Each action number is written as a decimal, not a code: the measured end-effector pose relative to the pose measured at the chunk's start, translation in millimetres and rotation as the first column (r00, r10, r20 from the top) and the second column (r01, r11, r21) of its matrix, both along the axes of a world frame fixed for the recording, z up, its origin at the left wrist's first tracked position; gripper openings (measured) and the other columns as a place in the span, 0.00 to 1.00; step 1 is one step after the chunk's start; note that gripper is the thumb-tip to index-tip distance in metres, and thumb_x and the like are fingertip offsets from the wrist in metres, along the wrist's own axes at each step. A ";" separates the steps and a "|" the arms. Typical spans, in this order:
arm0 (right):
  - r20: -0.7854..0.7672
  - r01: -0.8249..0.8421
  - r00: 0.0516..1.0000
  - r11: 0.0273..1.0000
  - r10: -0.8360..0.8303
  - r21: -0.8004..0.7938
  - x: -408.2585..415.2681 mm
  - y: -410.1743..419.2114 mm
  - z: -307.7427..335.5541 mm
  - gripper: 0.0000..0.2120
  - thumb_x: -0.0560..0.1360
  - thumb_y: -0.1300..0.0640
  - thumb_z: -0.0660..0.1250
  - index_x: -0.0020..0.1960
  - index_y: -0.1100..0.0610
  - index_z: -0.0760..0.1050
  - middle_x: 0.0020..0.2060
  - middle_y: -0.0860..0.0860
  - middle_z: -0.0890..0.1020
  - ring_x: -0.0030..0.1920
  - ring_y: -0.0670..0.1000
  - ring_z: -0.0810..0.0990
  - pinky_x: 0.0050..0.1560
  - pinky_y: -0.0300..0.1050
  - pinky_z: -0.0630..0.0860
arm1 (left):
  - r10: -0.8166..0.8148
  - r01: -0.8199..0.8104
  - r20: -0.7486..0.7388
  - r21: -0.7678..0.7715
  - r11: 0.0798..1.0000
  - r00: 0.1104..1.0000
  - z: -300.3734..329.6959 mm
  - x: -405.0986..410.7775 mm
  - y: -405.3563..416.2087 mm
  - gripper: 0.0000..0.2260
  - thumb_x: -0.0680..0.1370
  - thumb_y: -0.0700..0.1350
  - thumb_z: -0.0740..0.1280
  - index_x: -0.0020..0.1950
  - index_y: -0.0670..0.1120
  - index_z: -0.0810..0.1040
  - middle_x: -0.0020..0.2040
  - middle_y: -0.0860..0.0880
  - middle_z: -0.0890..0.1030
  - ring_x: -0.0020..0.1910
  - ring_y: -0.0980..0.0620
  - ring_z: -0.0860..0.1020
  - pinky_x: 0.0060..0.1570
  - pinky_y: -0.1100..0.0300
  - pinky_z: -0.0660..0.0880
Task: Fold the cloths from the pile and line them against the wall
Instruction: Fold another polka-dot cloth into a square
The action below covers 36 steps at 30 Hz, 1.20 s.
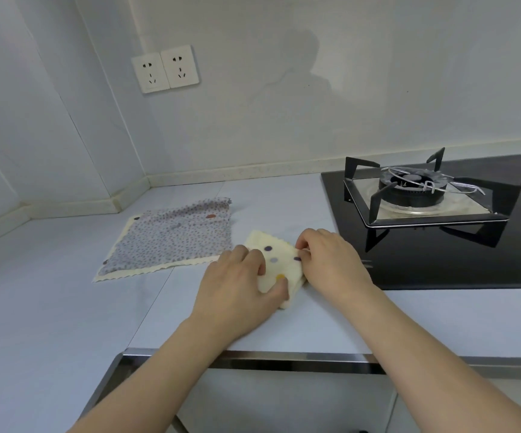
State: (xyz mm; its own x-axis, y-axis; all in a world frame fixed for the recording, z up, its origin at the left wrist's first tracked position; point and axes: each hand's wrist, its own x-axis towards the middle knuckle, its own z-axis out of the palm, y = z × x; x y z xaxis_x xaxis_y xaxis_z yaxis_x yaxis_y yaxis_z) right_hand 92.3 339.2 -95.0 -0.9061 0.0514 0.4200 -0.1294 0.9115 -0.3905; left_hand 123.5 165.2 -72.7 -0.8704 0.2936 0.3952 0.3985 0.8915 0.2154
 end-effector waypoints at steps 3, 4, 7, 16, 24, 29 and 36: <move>0.022 0.008 1.000 1.000 -0.009 0.014 1.0 0.2 1.3 0.08 0.77 0.58 0.58 0.52 0.51 0.74 0.48 0.49 0.77 0.51 0.55 0.74 0.46 0.47 0.68 | 0.179 -0.170 0.052 -0.135 0.976 0.983 2.1 11.7 12.7 0.24 0.71 0.69 0.56 0.51 0.50 0.71 0.50 0.53 0.71 0.53 0.50 0.69 0.53 0.54 0.68; 0.029 0.010 1.000 1.000 -0.011 0.022 1.5 0.2 1.6 0.08 0.77 0.58 0.58 0.53 0.51 0.74 0.49 0.49 0.77 0.52 0.55 0.74 0.46 0.47 0.67 | 0.209 -0.199 0.040 -0.172 0.965 0.977 3.7 13.7 15.5 0.26 0.71 0.69 0.55 0.52 0.50 0.71 0.51 0.52 0.72 0.54 0.49 0.70 0.53 0.54 0.68; 0.032 0.014 0.999 0.999 -0.016 0.042 2.6 0.0 1.1 0.08 0.78 0.57 0.58 0.53 0.51 0.74 0.49 0.50 0.77 0.51 0.55 0.74 0.44 0.47 0.65 | 0.231 -0.217 0.020 -0.269 0.938 0.973 7.7 16.3 22.2 0.21 0.74 0.62 0.56 0.55 0.47 0.71 0.54 0.48 0.74 0.55 0.46 0.72 0.50 0.53 0.67; 0.067 0.036 0.997 0.991 -0.045 0.127 9.2 -2.3 4.6 0.10 0.79 0.57 0.56 0.57 0.52 0.72 0.52 0.52 0.76 0.53 0.56 0.73 0.45 0.46 0.63 | 0.265 -0.216 0.122 -0.314 0.925 0.957 8.7 23.9 25.6 0.12 0.76 0.43 0.58 0.58 0.46 0.69 0.57 0.46 0.75 0.57 0.45 0.75 0.45 0.55 0.66; 0.007 0.156 0.987 0.956 -0.163 0.249 13.3 -6.7 5.1 0.11 0.78 0.54 0.56 0.53 0.56 0.75 0.51 0.53 0.76 0.53 0.57 0.73 0.49 0.49 0.63 | 0.271 -0.188 0.198 -0.357 0.915 0.942 0.8 25.5 25.1 0.21 0.76 0.50 0.54 0.67 0.44 0.67 0.66 0.46 0.69 0.65 0.44 0.68 0.58 0.51 0.65; 0.018 0.270 0.959 0.931 -0.283 0.246 15.8 -10.3 7.3 0.12 0.76 0.51 0.55 0.50 0.56 0.74 0.50 0.53 0.75 0.50 0.56 0.71 0.53 0.51 0.62 | 0.208 -0.162 0.254 -0.190 0.968 0.945 5.7 17.8 9.2 0.20 0.77 0.59 0.49 0.56 0.51 0.75 0.62 0.48 0.73 0.60 0.45 0.67 0.57 0.49 0.65; 0.036 0.135 0.988 0.962 -0.148 0.238 15.5 -10.3 7.1 0.20 0.77 0.45 0.44 0.43 0.54 0.70 0.39 0.49 0.71 0.42 0.54 0.70 0.47 0.50 0.61 | 0.139 -0.115 0.290 -0.098 0.989 0.947 -6.1 5.3 -11.4 0.23 0.76 0.63 0.56 0.69 0.58 0.66 0.64 0.55 0.66 0.63 0.48 0.61 0.63 0.53 0.56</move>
